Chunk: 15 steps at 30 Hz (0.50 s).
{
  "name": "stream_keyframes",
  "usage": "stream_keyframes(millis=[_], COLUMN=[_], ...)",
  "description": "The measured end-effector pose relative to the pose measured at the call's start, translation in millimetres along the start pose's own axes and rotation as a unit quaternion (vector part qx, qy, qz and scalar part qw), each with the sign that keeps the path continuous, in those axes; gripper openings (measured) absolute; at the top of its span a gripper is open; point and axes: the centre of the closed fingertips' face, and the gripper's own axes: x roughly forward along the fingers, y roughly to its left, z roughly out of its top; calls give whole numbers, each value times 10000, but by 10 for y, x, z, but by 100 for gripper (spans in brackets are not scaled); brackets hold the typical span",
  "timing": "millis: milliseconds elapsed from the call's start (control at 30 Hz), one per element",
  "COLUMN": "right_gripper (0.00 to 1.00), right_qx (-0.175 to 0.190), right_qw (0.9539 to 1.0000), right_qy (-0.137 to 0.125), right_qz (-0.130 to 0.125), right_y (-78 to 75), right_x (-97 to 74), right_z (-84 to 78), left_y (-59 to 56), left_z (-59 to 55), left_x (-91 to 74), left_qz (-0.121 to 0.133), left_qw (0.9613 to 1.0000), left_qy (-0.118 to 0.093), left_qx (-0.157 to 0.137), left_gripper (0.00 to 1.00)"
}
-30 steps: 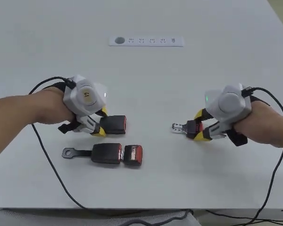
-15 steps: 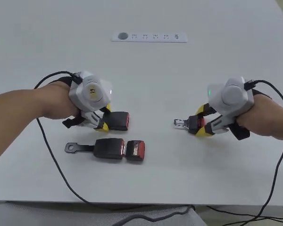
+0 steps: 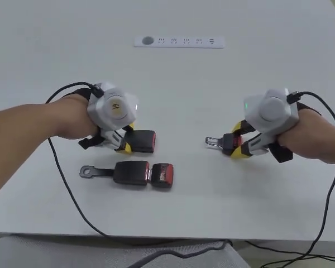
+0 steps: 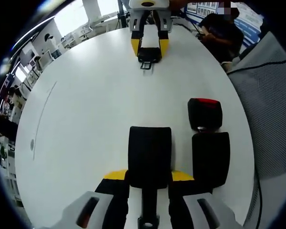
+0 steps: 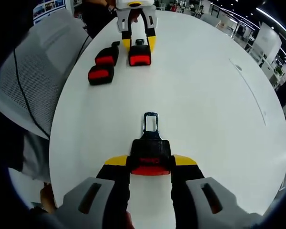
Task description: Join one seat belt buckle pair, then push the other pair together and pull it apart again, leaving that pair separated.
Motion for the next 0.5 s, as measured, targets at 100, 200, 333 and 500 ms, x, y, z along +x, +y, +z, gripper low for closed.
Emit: stream_keyframes(millis=[100,200,333,500], right_gripper=[31,31,31,31], right_qx=[-58,-25,-68,-121], right_qw=[10000,9999,9998,9995], right_qy=[-37,-118,-181,-264], right_qz=[27,47,71,99], right_y=[5,12,71,100], right_x=[46,97,157,272], right_z=[73,177,324,521], left_y=[21,36,47,32], left_z=[-30,-46,-55,-40], left_x=[17,31,43,55], left_qz=[-3,-5,-17,-29], left_qw=[10000,10000,10000,10000], left_qy=[7,-13,-4,39], left_qx=[-16,-68,-86,-22], left_gripper=[32,32,32,32])
